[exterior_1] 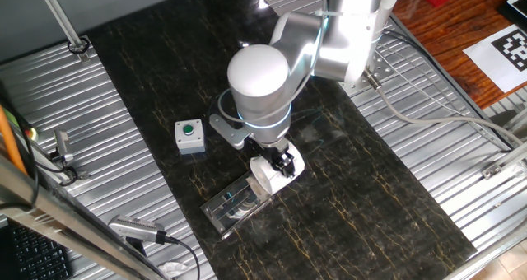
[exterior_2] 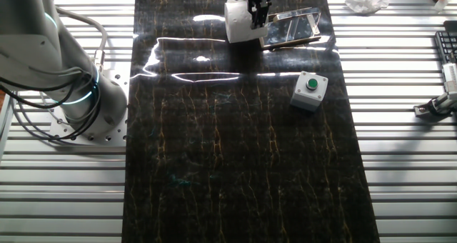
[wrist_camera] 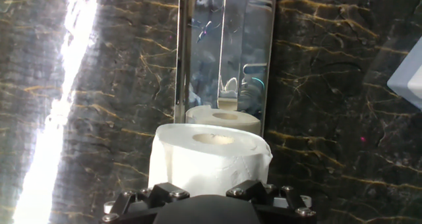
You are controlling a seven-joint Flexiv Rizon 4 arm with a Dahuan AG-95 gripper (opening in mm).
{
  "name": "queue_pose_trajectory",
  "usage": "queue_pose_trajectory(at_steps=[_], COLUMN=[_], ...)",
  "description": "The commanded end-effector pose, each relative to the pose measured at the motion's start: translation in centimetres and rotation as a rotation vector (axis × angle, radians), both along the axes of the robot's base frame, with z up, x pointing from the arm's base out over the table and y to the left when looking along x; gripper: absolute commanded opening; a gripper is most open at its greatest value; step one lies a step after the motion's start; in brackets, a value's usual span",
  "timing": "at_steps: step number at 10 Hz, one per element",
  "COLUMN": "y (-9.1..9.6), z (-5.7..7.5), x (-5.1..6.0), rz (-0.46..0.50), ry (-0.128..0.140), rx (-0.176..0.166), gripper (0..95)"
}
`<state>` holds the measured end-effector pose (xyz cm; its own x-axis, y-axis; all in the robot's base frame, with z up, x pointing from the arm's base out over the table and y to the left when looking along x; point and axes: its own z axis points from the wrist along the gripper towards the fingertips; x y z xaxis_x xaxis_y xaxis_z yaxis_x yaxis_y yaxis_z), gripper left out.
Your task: Put the toilet paper on its holder
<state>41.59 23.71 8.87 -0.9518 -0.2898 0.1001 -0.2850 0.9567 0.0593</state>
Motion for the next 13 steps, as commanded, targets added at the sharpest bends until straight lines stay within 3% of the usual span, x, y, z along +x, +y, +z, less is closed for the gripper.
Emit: queue_pose_trajectory(at_steps=[1, 6, 11, 13], y=[0.0, -0.5, -0.5, 0.1], z=[0.0, -0.7, 0.0, -0.4], x=[0.0, 3.2, 6.6, 7.6], rz=[0.014, 0.031, 0.050, 0.044], ry=[-0.012, -0.012, -0.007, -0.011], rx=[0.002, 0.008, 0.018, 0.022], gripper=[0.0, 0.0, 0.0, 0.0])
